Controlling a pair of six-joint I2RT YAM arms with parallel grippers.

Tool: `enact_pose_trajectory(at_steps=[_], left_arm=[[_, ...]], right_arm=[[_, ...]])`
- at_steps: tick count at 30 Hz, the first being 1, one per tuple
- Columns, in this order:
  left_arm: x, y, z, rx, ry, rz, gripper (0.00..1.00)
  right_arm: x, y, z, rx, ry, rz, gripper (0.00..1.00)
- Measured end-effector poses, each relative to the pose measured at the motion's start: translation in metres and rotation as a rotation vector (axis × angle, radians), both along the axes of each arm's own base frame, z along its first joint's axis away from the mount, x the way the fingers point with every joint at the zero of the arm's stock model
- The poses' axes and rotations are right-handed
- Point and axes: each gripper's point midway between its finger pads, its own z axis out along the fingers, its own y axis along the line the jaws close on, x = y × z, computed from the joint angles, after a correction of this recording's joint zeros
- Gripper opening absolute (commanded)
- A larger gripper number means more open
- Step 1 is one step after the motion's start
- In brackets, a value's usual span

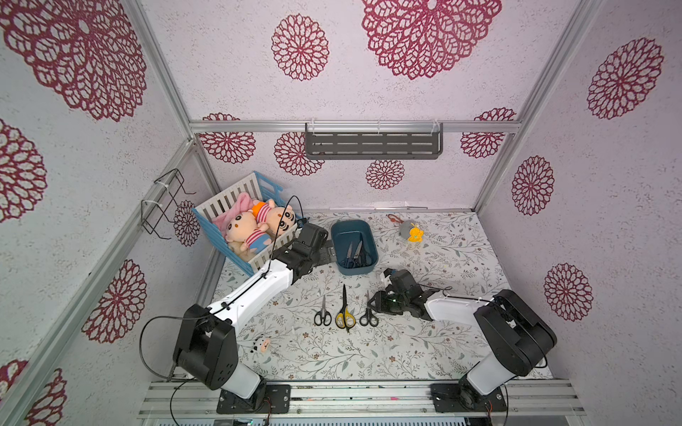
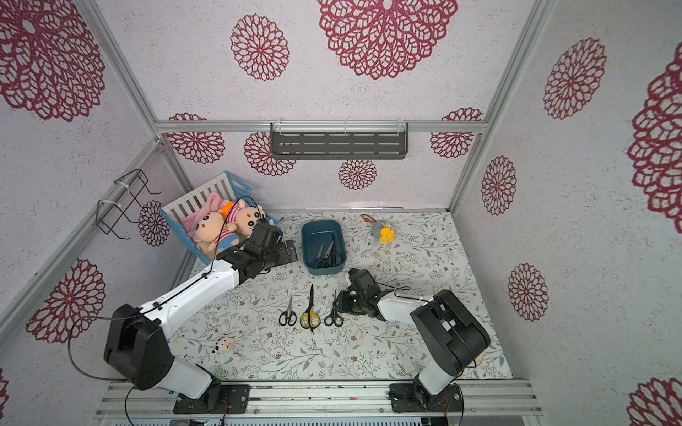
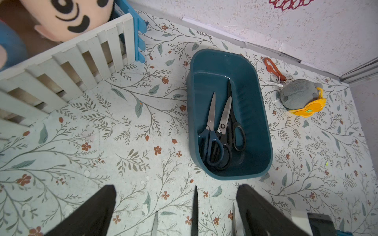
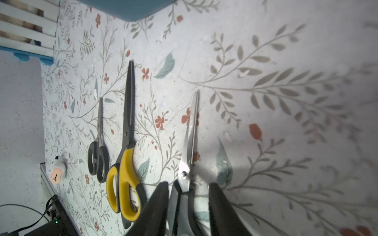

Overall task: Take the scissors out of the storage box
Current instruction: Place the scissors at the center of the board, then pick up the scissors from the storage box.

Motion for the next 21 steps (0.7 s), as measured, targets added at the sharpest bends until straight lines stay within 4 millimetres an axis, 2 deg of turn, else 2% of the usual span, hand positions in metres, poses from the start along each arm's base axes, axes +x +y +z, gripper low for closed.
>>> enact_pose_trajectory(at_steps=[2, 5, 7, 10, 13, 16, 21], left_arm=[[0.015, -0.014, 0.0, 0.015, -0.002, -0.025, 0.91], [0.036, -0.039, -0.005, 0.041, 0.004, -0.062, 0.85], [0.049, -0.056, -0.013, 0.052, 0.013, -0.083, 0.78], [0.065, -0.074, -0.033, 0.071, 0.042, -0.102, 0.71], [0.073, -0.084, -0.062, 0.083, 0.09, -0.118, 0.65], [0.075, -0.093, -0.088, 0.082, 0.143, -0.137, 0.61], [0.081, -0.105, -0.12, 0.068, 0.198, -0.15, 0.6]], right_arm=[[0.01, -0.003, 0.016, -0.007, -0.031, -0.019, 0.47], [0.028, -0.005, 0.054, 0.015, -0.11, -0.052, 0.48], [0.041, -0.007, 0.082, 0.034, -0.175, -0.073, 0.48], [0.053, -0.011, 0.111, 0.051, -0.241, -0.099, 0.49], [0.058, -0.014, 0.119, 0.051, -0.254, -0.115, 0.49], [0.056, -0.018, 0.114, 0.036, -0.233, -0.12, 0.49], [0.058, -0.019, 0.106, 0.015, -0.201, -0.122, 0.49]])
